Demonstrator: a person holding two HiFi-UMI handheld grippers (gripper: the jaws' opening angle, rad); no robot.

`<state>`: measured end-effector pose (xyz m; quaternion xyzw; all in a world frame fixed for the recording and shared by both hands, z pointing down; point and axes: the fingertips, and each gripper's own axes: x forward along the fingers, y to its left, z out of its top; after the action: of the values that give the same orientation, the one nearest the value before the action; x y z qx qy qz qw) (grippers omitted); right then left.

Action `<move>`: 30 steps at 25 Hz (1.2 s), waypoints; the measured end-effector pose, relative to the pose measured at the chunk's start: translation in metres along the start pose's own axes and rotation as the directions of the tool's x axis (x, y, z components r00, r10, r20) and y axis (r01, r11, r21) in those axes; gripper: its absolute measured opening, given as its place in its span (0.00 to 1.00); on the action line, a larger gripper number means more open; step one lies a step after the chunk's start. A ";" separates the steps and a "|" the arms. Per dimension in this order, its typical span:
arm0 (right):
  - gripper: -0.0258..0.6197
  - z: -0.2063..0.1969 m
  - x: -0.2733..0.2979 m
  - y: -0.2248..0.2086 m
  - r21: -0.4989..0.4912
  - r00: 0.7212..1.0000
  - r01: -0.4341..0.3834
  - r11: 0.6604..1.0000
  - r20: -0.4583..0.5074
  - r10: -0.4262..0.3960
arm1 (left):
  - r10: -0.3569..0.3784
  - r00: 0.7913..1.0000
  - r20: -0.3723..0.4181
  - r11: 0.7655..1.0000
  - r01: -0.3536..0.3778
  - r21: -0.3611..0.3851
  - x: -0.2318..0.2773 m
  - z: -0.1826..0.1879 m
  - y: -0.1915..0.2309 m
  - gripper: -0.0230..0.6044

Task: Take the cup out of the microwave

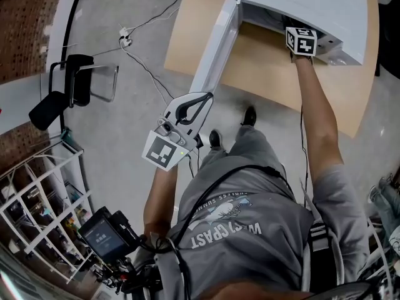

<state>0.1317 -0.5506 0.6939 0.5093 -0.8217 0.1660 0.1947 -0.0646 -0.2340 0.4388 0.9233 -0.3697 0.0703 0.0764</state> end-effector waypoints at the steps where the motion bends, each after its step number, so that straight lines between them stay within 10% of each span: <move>1: 0.15 -0.001 -0.002 0.002 0.000 1.000 -0.010 1.000 0.005 0.010 | -0.001 1.000 0.001 1.000 0.001 -0.001 -0.001 -0.001 0.000 0.10; 30: 0.15 -0.011 -0.107 0.060 -0.027 0.992 -0.048 0.998 0.115 0.051 | -0.060 0.996 0.070 0.998 0.059 0.022 -0.047 0.006 -0.019 0.10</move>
<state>0.1226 -0.4375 0.6466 0.4952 -0.8458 0.1312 0.1486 -0.0843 -0.1900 0.4228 0.9366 -0.3437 0.0390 0.0561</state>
